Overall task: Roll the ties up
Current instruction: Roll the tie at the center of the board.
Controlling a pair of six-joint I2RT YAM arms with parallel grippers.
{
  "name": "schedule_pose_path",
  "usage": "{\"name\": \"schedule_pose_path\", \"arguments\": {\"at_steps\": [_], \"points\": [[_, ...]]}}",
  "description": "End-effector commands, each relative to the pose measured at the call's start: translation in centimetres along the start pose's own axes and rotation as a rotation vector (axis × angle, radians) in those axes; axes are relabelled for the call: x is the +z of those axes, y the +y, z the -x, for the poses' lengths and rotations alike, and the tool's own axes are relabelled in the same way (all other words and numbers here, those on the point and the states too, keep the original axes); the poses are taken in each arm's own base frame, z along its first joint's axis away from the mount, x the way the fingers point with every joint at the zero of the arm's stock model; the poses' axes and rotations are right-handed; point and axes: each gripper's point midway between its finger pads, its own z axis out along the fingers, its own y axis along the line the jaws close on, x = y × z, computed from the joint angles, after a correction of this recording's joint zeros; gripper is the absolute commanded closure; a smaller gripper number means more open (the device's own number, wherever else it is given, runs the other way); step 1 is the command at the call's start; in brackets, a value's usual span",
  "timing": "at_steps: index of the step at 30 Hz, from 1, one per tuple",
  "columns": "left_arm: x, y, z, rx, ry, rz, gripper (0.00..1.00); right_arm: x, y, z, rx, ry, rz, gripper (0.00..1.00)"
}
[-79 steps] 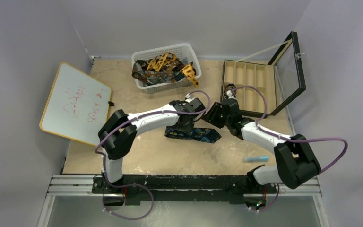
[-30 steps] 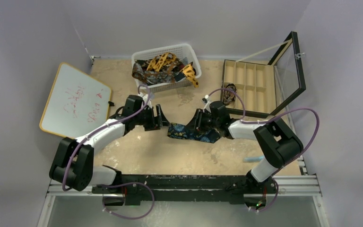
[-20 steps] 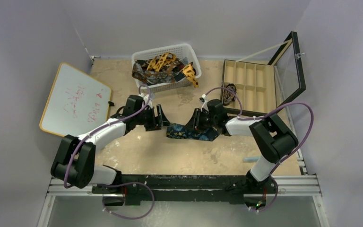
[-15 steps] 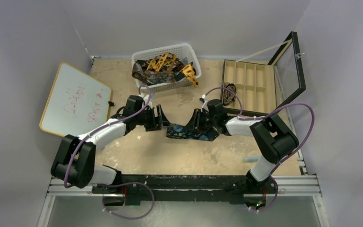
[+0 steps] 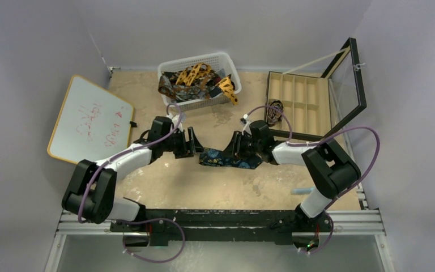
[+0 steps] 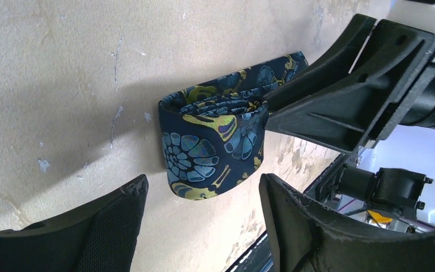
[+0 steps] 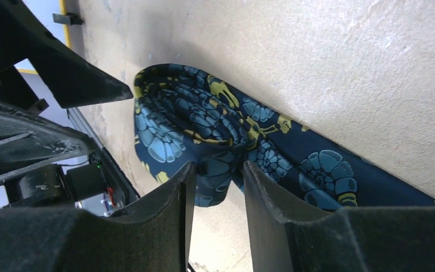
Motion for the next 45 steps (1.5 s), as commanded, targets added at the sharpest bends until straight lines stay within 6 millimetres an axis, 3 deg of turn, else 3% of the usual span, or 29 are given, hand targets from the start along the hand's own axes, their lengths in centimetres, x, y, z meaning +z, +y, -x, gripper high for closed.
{"name": "schedule_pose_path", "arguments": {"at_steps": [1,3,20,26,34,45], "points": [[0.6,-0.2,0.2,0.024,-0.032,-0.061,0.3,0.6,-0.3,-0.5,0.015,0.021,0.016,0.62],[1.0,0.5,-0.5,0.007,-0.025,-0.061,0.3,0.8,-0.4,-0.4,0.015,0.028,0.012,0.64],[2.5,-0.6,-1.2,0.037,-0.016,-0.235,0.29,2.2,-3.5,-1.6,0.029,0.072,-0.069,0.77],[3.3,0.2,-2.3,0.004,0.035,-0.238,0.35,2.4,-3.7,-1.7,0.033,0.074,-0.075,0.78],[3.9,0.6,-1.9,-0.061,0.031,-0.213,0.42,2.4,-3.7,-1.8,0.035,0.077,-0.067,0.78],[4.1,0.2,-2.0,-0.226,0.034,-0.23,0.4,2.4,-3.3,-1.7,0.038,0.074,-0.051,0.76]]}}
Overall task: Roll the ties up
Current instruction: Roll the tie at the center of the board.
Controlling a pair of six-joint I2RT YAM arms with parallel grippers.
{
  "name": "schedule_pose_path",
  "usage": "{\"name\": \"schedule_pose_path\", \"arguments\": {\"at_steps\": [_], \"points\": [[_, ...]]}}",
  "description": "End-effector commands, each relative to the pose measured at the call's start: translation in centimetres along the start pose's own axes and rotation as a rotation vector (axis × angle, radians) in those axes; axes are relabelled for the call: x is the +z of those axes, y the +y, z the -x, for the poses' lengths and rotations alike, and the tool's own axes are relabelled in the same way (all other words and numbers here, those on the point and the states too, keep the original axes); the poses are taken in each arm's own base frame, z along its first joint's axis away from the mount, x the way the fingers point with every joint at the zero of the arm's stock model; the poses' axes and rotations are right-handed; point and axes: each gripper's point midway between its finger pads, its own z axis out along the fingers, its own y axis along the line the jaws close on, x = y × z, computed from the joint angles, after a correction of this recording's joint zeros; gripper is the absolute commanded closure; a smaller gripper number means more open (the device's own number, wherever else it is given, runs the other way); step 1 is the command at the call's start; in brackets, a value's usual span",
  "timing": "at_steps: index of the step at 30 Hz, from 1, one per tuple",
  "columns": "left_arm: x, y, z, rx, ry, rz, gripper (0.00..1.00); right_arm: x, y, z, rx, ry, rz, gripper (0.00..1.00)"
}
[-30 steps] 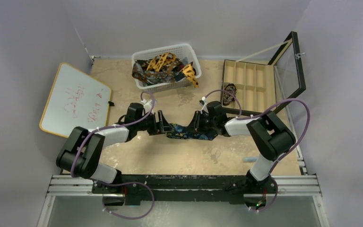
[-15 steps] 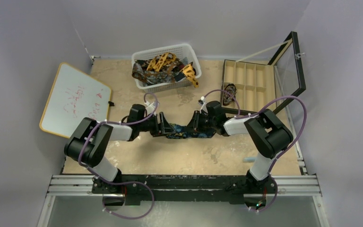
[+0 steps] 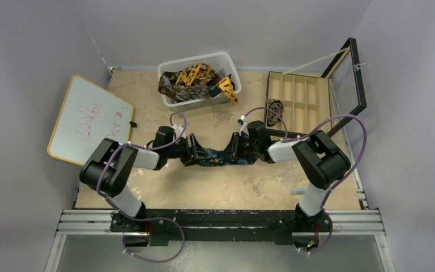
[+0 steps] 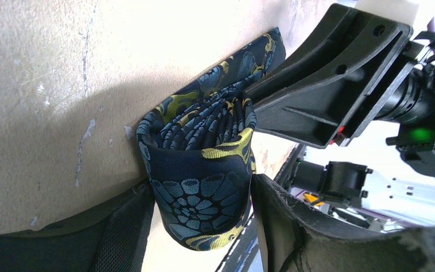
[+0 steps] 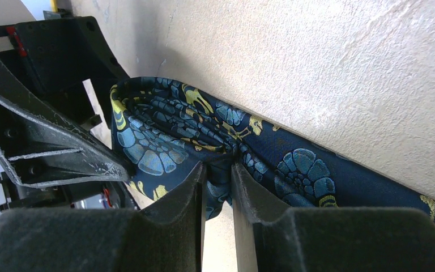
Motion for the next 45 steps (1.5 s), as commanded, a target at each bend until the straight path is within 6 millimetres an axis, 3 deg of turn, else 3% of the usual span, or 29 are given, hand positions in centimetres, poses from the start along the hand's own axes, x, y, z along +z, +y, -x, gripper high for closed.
{"name": "schedule_pose_path", "arguments": {"at_steps": [1,8,14,17,22,34,41,45], "points": [[0.2,-0.4,0.5,-0.06,-0.018,-0.029,0.4,0.2,-1.8,-0.9,0.022,0.027,-0.062,0.76],[0.2,0.3,1.0,-0.064,-0.042,0.027,0.5,0.0,-1.0,-0.4,0.008,0.009,-0.041,0.73],[-0.5,0.2,2.2,-0.004,-0.078,0.103,0.62,-1.2,0.7,0.8,-0.028,-0.027,-0.029,0.61],[-0.9,0.1,2.4,0.016,-0.087,0.124,0.62,-1.8,1.8,2.2,-0.062,-0.079,-0.021,0.57],[-1.0,0.0,2.5,0.021,-0.086,0.128,0.61,-1.6,2.7,1.9,-0.057,-0.064,0.03,0.56],[-1.2,0.0,2.6,0.026,-0.075,0.151,0.55,1.5,2.3,1.3,-0.054,-0.001,0.02,0.69],[-1.4,0.0,2.8,0.029,-0.091,0.166,0.45,0.6,2.0,0.1,-0.012,0.006,0.008,0.74],[-1.5,0.3,2.9,0.05,-0.087,0.184,0.43,-0.2,3.1,-1.3,0.041,0.036,0.073,0.75]]}}
